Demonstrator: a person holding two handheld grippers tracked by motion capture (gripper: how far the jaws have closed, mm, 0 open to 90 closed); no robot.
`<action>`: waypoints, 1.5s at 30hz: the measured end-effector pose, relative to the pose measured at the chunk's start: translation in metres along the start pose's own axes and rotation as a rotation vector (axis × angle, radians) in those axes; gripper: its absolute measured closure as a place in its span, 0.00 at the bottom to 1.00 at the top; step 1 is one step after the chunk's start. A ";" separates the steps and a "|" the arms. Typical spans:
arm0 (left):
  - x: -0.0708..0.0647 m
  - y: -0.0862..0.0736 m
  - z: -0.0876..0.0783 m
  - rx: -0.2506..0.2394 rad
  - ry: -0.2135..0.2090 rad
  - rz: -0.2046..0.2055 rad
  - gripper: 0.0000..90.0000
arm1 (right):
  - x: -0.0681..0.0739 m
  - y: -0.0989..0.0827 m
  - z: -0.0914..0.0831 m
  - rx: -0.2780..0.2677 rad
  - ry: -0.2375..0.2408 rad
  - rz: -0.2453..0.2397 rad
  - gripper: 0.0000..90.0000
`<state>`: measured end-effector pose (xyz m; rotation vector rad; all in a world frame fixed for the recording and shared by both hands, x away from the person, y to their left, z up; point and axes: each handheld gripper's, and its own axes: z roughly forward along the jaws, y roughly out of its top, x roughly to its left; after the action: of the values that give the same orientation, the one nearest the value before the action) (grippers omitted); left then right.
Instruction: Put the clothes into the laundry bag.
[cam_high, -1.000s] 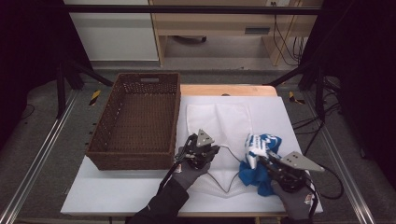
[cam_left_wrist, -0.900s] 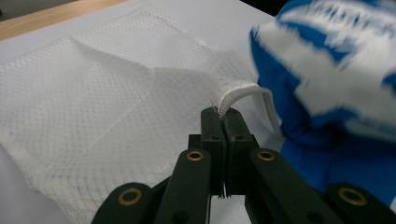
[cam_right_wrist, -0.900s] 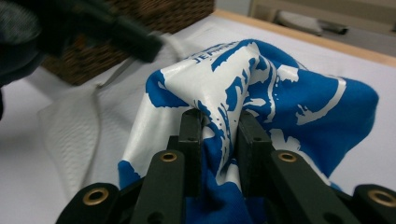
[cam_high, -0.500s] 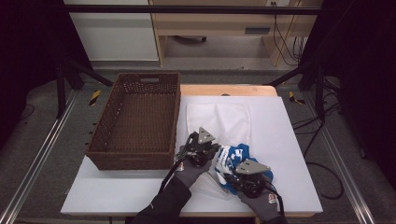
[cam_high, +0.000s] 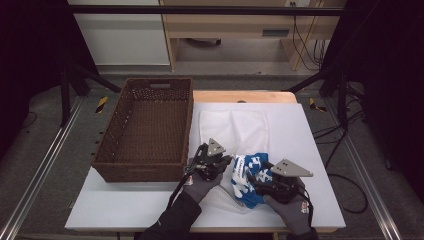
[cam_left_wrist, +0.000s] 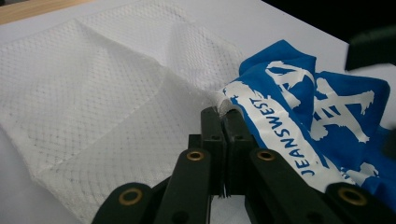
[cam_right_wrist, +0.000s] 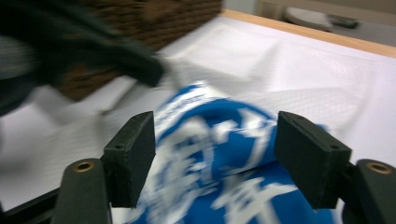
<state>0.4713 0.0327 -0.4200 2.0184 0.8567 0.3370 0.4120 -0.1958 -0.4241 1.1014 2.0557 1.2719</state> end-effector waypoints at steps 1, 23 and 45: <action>0.000 0.000 -0.001 0.000 -0.002 0.003 0.99 | -0.004 0.000 0.006 0.009 -0.030 0.007 0.30; 0.002 0.012 -0.002 -0.011 0.011 -0.012 0.99 | 0.021 -0.010 -0.003 0.026 0.207 -0.075 0.91; -0.003 -0.002 -0.011 -0.035 -0.020 0.000 0.99 | -0.010 -0.007 0.019 0.065 -0.002 0.020 0.42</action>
<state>0.4621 0.0380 -0.4152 1.9867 0.8326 0.3293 0.4286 -0.1968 -0.4391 1.1542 2.1032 1.2203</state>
